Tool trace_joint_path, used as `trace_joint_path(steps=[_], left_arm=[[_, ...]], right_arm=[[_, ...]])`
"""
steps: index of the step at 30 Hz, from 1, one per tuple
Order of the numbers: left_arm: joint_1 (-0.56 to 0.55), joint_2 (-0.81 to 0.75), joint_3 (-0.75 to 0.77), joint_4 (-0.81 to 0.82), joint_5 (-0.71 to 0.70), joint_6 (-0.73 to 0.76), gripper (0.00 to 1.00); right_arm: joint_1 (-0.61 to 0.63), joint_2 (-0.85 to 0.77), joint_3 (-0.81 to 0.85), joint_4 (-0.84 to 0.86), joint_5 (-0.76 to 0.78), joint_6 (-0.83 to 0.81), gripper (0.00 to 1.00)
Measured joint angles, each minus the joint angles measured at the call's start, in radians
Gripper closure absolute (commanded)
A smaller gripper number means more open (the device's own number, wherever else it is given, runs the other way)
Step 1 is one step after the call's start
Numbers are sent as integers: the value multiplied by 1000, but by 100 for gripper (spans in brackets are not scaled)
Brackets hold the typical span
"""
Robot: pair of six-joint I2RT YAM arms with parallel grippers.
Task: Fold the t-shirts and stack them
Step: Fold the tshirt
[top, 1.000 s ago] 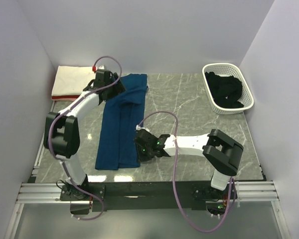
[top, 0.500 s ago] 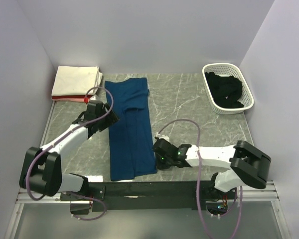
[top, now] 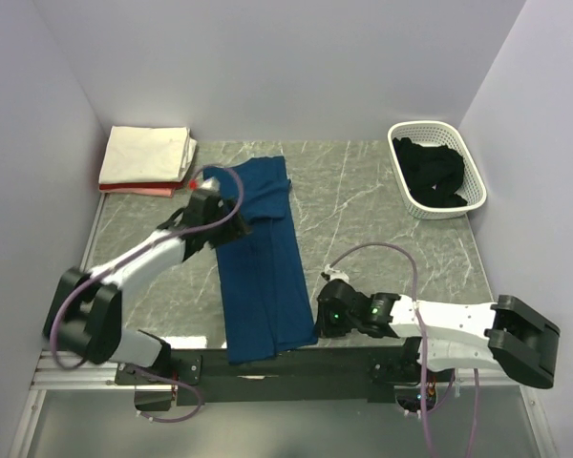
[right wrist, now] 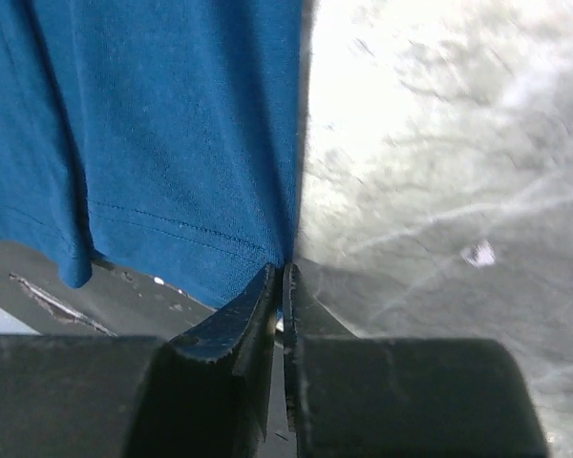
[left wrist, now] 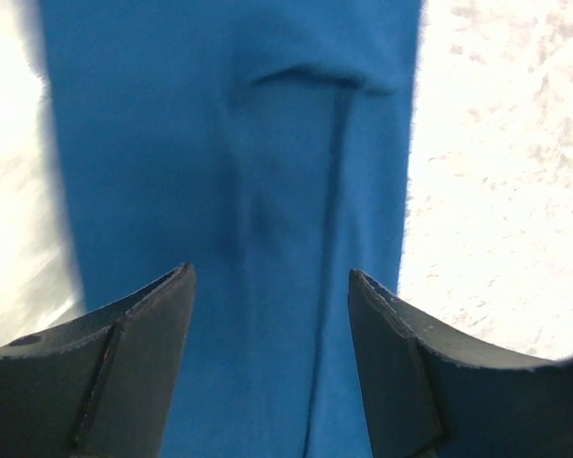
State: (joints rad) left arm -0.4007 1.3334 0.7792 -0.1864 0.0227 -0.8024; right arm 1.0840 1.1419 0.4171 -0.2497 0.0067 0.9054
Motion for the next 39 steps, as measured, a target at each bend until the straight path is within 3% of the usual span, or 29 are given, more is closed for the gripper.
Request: trace_joint_path(steps=[7, 12, 17, 25, 39], left_arm=[[-146, 374, 488, -66, -123, 136, 31], [-185, 601, 776, -122, -205, 219, 30], [-195, 822, 1008, -165, -281, 293, 30], [-229, 1047, 1185, -200, -421, 361, 34], [-253, 1131, 1299, -184, -591, 452, 53]], right_arm=[[0, -149, -82, -19, -5, 26, 85], [0, -274, -104, -79, -4, 43, 53], [0, -395, -103, -155, 42, 48, 48], [0, -468, -102, -217, 109, 53, 48], [-6, -507, -102, -238, 136, 55, 49]])
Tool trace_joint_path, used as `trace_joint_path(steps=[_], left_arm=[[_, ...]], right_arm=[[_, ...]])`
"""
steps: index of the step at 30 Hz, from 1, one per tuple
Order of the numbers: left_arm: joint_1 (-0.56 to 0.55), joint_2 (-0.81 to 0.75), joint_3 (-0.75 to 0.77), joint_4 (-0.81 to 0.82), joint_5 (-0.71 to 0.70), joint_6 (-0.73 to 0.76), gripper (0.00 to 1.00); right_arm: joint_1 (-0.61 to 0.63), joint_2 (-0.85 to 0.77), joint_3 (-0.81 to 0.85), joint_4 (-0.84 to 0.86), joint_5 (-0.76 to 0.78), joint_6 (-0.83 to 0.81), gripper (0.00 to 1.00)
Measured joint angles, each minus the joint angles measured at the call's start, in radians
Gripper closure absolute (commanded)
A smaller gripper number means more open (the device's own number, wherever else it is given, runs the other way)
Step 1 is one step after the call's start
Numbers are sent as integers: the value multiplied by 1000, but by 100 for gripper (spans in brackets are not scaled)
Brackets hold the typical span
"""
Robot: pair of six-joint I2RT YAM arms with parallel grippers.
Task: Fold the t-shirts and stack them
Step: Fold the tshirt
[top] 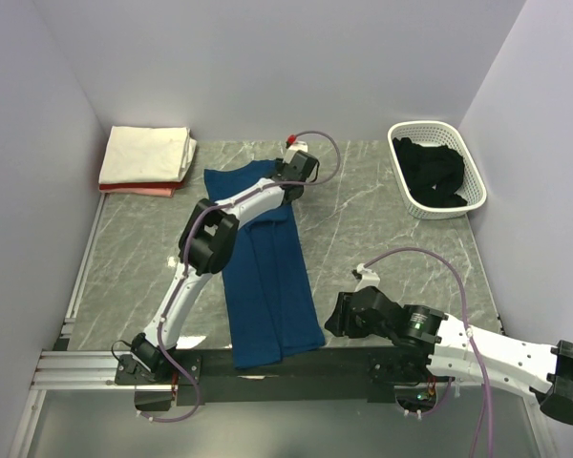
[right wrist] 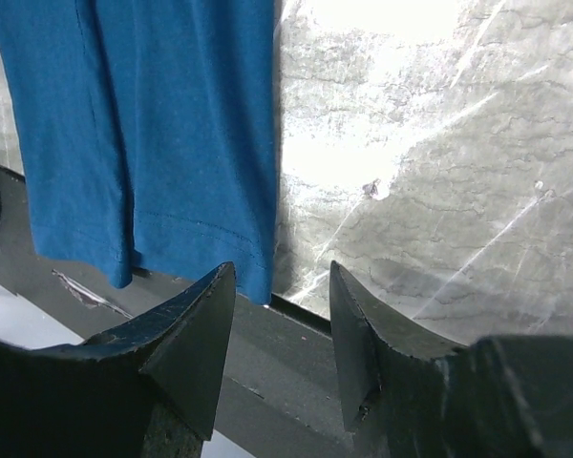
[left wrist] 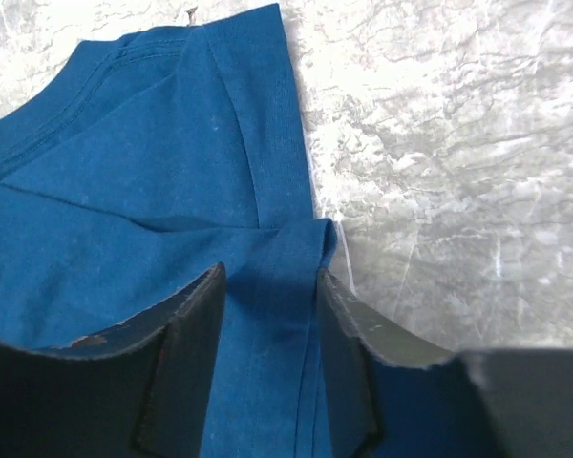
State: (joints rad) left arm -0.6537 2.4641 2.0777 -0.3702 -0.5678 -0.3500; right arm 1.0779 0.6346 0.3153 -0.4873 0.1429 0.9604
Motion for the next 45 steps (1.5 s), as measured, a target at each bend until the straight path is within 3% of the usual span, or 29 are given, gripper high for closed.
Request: trace_joint_path(steps=[7, 12, 15, 22, 29, 37, 45], left_arm=[[-7, 32, 11, 6, -17, 41, 47], [-10, 34, 12, 10, -26, 58, 49], [-12, 35, 16, 14, -33, 68, 55], [-13, 38, 27, 23, -56, 92, 100], [-13, 7, -27, 45, -121, 97, 100], [56, -307, -348, 28, -165, 15, 99], [293, -722, -704, 18, -140, -148, 99]], right_arm=[[-3, -11, 0, -10, 3, 0, 49], [-5, -23, 0, -11, 6, 0, 49], [-5, -27, 0, -13, 7, 0, 50], [-10, -40, 0, -17, 16, 0, 50], [-11, -41, 10, -33, 23, -9, 51], [-14, 57, 75, 0, 20, -49, 51], [-23, 204, 134, 49, 4, -112, 51]])
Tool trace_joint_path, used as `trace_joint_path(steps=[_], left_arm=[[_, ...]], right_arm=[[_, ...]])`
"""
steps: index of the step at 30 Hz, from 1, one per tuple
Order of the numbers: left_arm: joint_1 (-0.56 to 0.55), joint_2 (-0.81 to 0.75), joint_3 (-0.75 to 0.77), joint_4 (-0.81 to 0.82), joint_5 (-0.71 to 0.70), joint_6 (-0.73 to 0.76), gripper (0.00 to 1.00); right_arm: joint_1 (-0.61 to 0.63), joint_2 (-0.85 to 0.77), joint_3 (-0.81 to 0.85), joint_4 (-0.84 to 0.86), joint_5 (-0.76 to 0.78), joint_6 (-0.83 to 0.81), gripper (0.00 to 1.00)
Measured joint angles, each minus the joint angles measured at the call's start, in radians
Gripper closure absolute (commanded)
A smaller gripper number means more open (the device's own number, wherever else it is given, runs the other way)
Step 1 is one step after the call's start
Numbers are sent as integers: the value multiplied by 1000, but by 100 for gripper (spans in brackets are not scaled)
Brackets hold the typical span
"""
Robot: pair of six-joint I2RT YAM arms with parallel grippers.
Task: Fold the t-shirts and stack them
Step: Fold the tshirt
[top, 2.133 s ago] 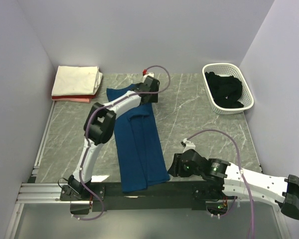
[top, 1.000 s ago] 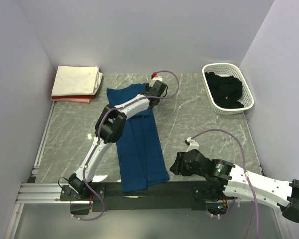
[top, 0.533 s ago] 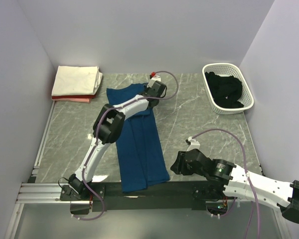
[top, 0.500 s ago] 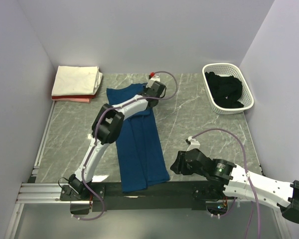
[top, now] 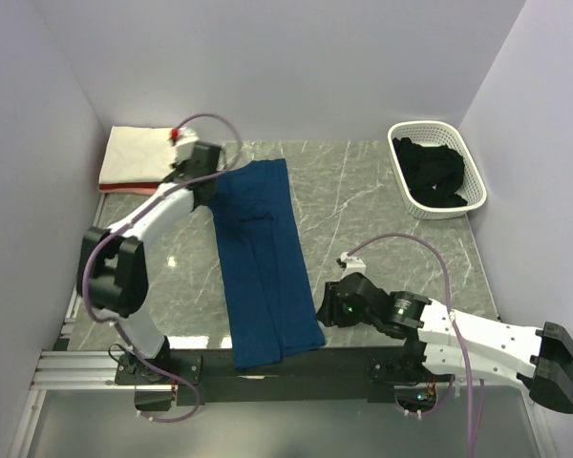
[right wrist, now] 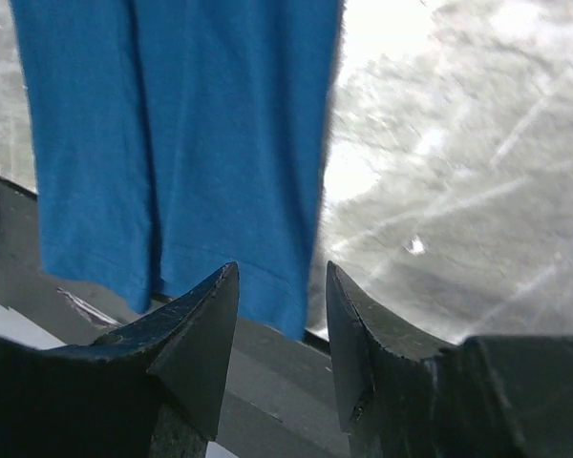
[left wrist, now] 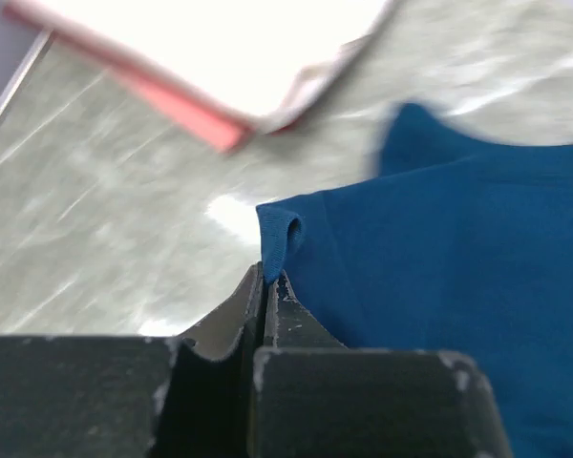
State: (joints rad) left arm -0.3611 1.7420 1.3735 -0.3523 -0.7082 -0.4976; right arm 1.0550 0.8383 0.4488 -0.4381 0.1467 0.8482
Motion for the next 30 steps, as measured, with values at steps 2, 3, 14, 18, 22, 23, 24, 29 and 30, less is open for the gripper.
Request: trace_joint_path(steps=[2, 3, 14, 18, 22, 23, 24, 29, 30], left_arm=[[64, -56, -87, -10, 26, -43, 99], [99, -81, -139, -13, 50, -64, 99], [323, -247, -487, -21, 283, -234, 97], [366, -293, -536, -10, 332, -268, 70], [380, -298, -536, 9, 373, -286, 46], [380, -302, -536, 13, 381, -290, 44], [380, -311, -536, 14, 390, -289, 41], [371, -338, -450, 11, 441, -272, 38], [357, -331, -409, 12, 446, -268, 38]], right_arm=[[-2, 31, 21, 14, -4, -14, 52], [-3, 42, 28, 21, -6, -21, 52], [-10, 110, 50, 45, -36, -60, 52], [-11, 118, 50, 58, -43, -62, 52], [-11, 137, 55, 63, -50, -65, 52], [-11, 142, 58, 64, -51, -65, 52], [-11, 145, 61, 65, -51, -66, 52], [-11, 175, 95, 72, -54, -73, 52], [-11, 184, 104, 71, -53, -76, 52]])
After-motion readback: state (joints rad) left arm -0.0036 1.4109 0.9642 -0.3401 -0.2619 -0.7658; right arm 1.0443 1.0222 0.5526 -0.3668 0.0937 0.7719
